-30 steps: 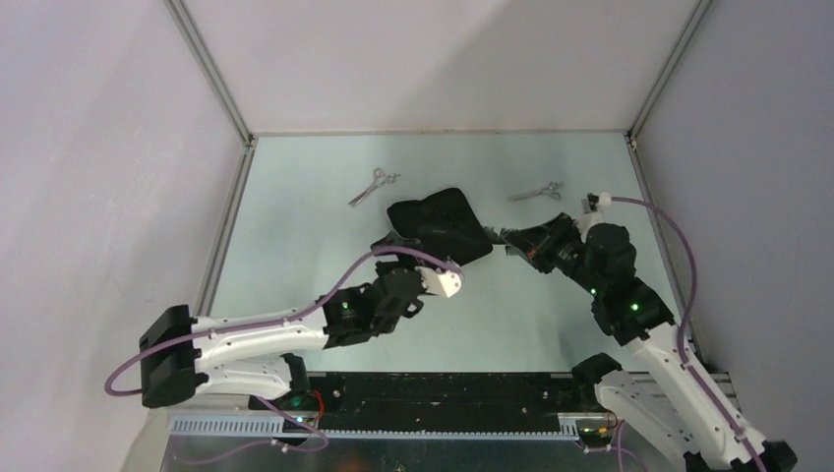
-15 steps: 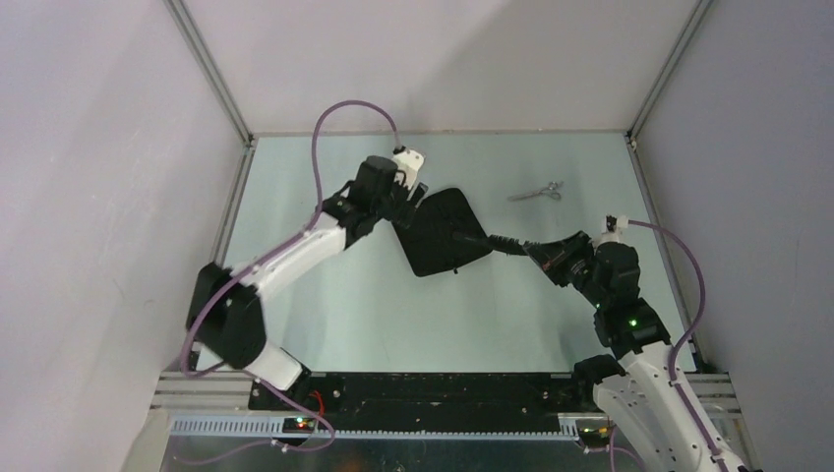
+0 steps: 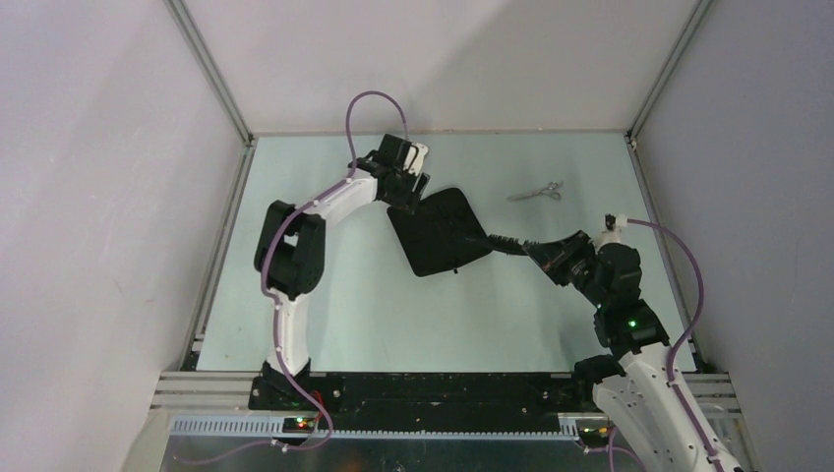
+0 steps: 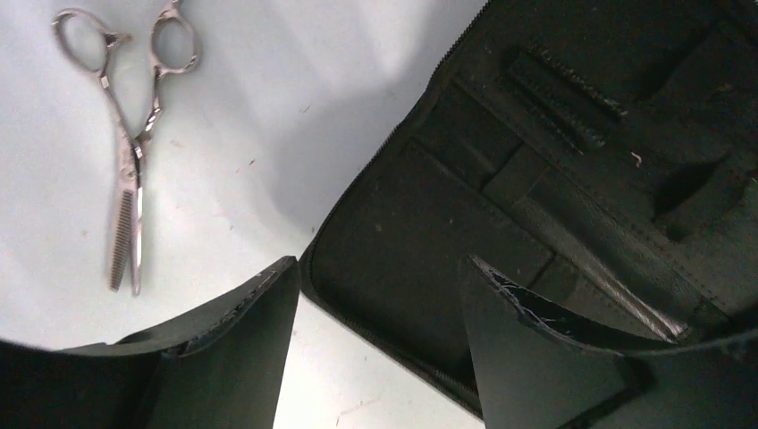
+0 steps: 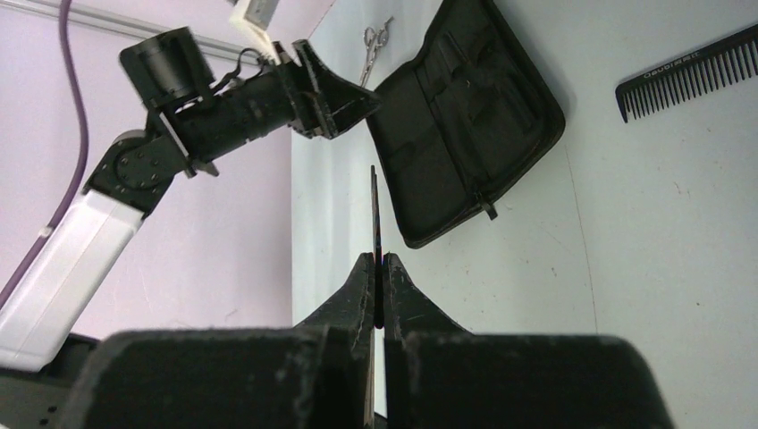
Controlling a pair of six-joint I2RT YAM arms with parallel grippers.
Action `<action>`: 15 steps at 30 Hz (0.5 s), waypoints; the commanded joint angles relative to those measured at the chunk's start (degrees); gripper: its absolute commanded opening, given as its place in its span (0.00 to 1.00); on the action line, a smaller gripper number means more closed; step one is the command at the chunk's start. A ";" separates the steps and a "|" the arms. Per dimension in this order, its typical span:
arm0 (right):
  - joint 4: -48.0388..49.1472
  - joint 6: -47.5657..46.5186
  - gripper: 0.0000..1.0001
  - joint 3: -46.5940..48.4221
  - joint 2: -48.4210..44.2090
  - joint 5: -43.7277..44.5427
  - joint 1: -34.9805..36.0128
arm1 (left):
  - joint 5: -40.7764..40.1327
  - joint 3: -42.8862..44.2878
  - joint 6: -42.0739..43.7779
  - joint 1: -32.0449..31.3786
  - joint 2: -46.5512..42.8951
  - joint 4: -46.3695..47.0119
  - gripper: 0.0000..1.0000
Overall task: Sort the hair-cutting tools
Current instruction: Adjust the hairdressing tool bag at the center of the board.
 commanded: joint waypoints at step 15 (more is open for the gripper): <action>5.49 -4.22 0.00 -0.37 -0.66 -7.02 -0.91 | 1.37 -0.66 -0.09 1.86 4.07 -2.31 0.43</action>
